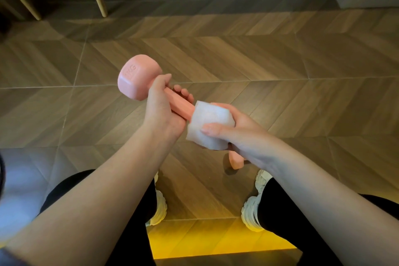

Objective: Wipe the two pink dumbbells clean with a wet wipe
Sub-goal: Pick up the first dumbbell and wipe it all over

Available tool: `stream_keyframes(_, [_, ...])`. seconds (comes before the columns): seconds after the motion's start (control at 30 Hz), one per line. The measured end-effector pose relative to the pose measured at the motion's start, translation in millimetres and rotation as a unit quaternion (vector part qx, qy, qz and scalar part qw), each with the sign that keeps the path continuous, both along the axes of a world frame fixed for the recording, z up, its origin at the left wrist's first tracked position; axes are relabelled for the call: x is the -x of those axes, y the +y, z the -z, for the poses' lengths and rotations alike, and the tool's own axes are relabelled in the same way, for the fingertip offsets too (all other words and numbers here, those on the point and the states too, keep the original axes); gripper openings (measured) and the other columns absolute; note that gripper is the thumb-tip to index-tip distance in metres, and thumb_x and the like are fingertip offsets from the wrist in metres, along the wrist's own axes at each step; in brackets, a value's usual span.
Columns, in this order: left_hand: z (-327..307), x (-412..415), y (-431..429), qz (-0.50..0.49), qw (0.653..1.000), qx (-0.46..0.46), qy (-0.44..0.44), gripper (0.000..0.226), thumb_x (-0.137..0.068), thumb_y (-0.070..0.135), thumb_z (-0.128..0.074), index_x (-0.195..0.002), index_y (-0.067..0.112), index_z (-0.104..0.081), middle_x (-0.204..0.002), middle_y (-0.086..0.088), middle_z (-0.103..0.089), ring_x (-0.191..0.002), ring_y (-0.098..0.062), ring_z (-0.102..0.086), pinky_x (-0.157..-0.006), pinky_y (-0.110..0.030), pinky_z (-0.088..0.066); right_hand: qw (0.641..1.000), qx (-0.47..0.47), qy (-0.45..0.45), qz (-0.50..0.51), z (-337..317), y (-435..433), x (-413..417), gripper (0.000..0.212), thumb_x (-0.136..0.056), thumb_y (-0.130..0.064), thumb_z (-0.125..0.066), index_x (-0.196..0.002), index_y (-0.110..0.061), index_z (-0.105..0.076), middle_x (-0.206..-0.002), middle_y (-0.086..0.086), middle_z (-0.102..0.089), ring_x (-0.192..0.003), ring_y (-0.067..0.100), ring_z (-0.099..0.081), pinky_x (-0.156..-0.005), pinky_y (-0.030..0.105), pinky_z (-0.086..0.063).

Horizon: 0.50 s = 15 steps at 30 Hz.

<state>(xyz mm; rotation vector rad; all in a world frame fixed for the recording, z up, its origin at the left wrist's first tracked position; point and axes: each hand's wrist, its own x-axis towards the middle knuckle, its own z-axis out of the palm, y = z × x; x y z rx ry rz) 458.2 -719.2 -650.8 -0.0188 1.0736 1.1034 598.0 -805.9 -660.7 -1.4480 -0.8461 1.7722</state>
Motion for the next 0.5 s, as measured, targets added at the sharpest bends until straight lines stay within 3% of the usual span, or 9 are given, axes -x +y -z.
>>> stream_keyframes(0.1, [-0.5, 0.6, 1.9, 0.006, 1.0, -0.002, 0.007, 0.022, -0.091, 0.017, -0.059, -0.073, 0.016, -0.045, -0.052, 0.005, -0.044, -0.043, -0.01, -0.044, -0.052, -0.024, -0.042, 0.999, -0.009, 0.032, -0.02, -1.9, 0.1, -4.7, 0.061, -0.066, -0.026, -0.083, -0.121, -0.037, -0.058, -0.123, 0.003, -0.066, -0.108, 0.021, -0.068, -0.09, 0.039, -0.058])
stream_keyframes(0.23, [-2.7, 5.8, 5.8, -0.003, 1.0, -0.01, -0.002, 0.022, -0.093, 0.017, -0.059, -0.077, 0.018, -0.043, -0.048, 0.007, -0.038, -0.039, -0.008, -0.037, -0.045, -0.022, -0.037, 0.998, -0.016, 0.057, -0.024, -3.9, 1.6, -4.4, 0.067, -0.066, -0.037, -0.083, -0.128, -0.031, -0.058, -0.114, 0.003, -0.069, -0.098, 0.019, -0.067, -0.083, 0.034, -0.056])
stream_keyframes(0.37, [-4.2, 7.3, 5.0, 0.006, 0.999, -0.032, 0.005, 0.025, -0.094, 0.019, -0.057, -0.076, 0.018, -0.04, -0.048, 0.007, -0.033, -0.038, -0.009, -0.033, -0.043, -0.02, -0.035, 0.999, -0.013, 0.05, 0.008, -3.6, 1.0, 4.3, 0.059, -0.072, -0.038, -0.076, -0.128, -0.03, -0.058, -0.12, 0.003, -0.067, -0.102, 0.018, -0.066, -0.073, 0.028, -0.053])
stream_keyframes(0.5, [-5.6, 4.1, 3.6, 0.015, 0.999, -0.042, 0.008, 0.026, -0.094, 0.021, -0.056, -0.076, 0.018, -0.038, -0.048, 0.007, -0.031, -0.038, -0.009, -0.03, -0.044, -0.022, -0.034, 0.998, -0.014, 0.032, 0.046, -0.2, 0.2, 10.5, 0.059, -0.071, -0.043, -0.078, -0.126, -0.032, -0.058, -0.122, 0.001, -0.068, -0.111, 0.021, -0.067, -0.08, 0.031, -0.055])
